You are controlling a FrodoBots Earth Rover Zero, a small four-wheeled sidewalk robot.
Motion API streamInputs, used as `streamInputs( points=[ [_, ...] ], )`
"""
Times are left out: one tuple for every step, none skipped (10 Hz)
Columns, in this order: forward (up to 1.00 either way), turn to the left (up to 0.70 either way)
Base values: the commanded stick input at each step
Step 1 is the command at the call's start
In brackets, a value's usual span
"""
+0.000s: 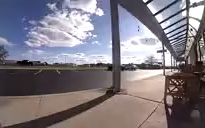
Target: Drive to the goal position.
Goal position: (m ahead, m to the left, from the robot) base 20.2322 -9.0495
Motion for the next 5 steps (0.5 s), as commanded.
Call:
streamInputs(
  points=[
    [0.85,-0.27],
    [0.85,-0.27],
    [0.85,-0.27],
    [0.85,-0.27],
    [0.85,-0.27]
  ],
)
